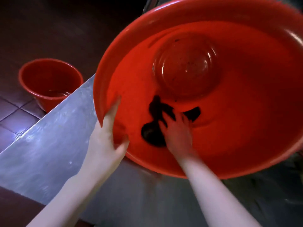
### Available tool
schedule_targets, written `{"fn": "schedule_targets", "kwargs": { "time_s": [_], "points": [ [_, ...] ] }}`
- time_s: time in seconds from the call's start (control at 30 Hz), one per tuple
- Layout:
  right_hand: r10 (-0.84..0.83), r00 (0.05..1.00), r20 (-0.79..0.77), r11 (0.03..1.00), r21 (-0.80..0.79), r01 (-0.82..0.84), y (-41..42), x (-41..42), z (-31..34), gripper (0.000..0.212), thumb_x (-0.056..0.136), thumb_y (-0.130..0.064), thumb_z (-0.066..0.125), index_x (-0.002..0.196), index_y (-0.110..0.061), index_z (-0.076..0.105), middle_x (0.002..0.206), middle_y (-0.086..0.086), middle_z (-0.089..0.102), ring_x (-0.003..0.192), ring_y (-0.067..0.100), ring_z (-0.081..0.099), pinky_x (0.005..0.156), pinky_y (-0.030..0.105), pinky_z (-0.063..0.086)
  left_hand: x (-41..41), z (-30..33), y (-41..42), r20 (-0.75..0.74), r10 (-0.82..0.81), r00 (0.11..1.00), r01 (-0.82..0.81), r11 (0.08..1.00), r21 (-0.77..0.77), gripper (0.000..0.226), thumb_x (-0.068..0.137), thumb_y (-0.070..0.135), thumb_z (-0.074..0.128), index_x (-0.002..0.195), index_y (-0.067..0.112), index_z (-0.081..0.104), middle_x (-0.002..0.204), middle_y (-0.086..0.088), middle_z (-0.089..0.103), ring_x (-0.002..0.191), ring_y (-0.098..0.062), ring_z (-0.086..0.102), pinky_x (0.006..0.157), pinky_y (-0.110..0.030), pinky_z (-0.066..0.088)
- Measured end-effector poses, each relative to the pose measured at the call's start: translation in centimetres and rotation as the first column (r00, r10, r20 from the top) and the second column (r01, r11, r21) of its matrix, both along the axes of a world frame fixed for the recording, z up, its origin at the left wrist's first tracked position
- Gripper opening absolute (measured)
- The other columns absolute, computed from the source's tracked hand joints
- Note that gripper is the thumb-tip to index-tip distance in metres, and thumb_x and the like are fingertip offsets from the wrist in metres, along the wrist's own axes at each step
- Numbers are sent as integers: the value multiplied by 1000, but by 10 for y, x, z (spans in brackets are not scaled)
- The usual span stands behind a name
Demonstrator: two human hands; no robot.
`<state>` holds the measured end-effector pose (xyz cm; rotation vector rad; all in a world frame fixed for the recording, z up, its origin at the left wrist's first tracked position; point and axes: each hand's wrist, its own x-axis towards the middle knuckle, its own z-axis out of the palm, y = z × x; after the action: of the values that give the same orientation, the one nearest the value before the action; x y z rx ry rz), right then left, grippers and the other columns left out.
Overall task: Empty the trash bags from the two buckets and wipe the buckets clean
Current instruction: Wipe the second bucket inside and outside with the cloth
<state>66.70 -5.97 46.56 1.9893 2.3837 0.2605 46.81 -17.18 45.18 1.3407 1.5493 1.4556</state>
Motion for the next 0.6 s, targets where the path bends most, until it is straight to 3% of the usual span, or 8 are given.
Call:
{"fn": "schedule_targets", "kwargs": {
  "time_s": [0.07, 0.17, 0.27, 0.37, 0.43, 0.5, 0.57, 0.6],
  "points": [
    [-211, 974, 80, 977, 10, 211, 57, -3, 3, 40, 96, -49, 41, 131, -35, 55, 138, 11, 45, 129, 37, 37, 108, 53, 30, -3, -1, 2, 0, -24, 1000, 24, 1000, -10, 106, 79, -1, 66, 144, 62, 11, 128, -20, 56, 79, -11, 59, 68, -11, 41],
    [-325, 946, -16, 946, -26, 324, 98, -27, 0, 40, 97, -48, 41, 133, -34, 52, 136, 14, 43, 127, 36, 37, 106, 48, 31, -2, -1, 9, -17, -28, 999, 28, 1000, 11, 106, 80, -1, 67, 143, 64, 11, 119, -18, 59, 74, 4, 54, 64, -5, 40],
    [-108, 951, -288, 992, -94, 84, 55, -53, -1, 52, 95, -56, 37, 143, -36, 42, 138, 14, 41, 127, 34, 41, 106, 44, 37, 9, -2, 13, -55, -47, 997, 51, 997, 64, 106, 81, 1, 69, 142, 65, 11, 117, -10, 58, 75, 3, 56, 64, -5, 41],
    [107, 822, -560, 958, -162, -235, -30, -43, 21, 63, 85, -65, 38, 142, -38, 42, 137, 5, 41, 127, 24, 42, 107, 38, 36, 13, -4, 10, -61, -86, 994, 91, 992, 93, 111, 78, 6, 76, 146, 60, 8, 125, -4, 56, 90, -5, 61, 74, -10, 48],
    [183, 864, -469, 930, -202, -306, -54, -19, 23, 63, 84, -64, 36, 141, -39, 43, 141, 0, 38, 129, 22, 40, 108, 38, 36, 12, -5, 5, -12, -125, 992, 125, 989, 81, 117, 73, 7, 82, 145, 62, 8, 129, -2, 55, 104, -7, 63, 81, -15, 52],
    [177, 951, -254, 961, -164, -223, -25, 0, 18, 62, 86, -61, 35, 142, -36, 43, 142, 6, 38, 128, 30, 40, 108, 41, 35, 12, -3, 0, 78, -139, 987, 137, 990, 22, 121, 70, 2, 83, 138, 71, 10, 109, -3, 63, 85, -14, 69, 72, -24, 58],
    [39, 998, -44, 993, -108, -44, 30, 3, 10, 55, 93, -56, 38, 144, -36, 39, 143, 10, 38, 129, 36, 37, 107, 44, 32, 13, -1, -2, 84, -125, 989, 128, 991, -27, 120, 71, 0, 81, 133, 76, 11, 91, -7, 65, 66, -23, 69, 65, -36, 60],
    [-58, 998, -2, 994, -91, 58, 57, -1, 7, 52, 95, -55, 39, 145, -37, 37, 144, 11, 36, 130, 37, 35, 107, 46, 30, 13, 1, -3, 79, -130, 988, 134, 990, -40, 120, 72, 0, 80, 132, 77, 10, 92, -6, 65, 63, -26, 68, 65, -39, 60]
  ]
}}
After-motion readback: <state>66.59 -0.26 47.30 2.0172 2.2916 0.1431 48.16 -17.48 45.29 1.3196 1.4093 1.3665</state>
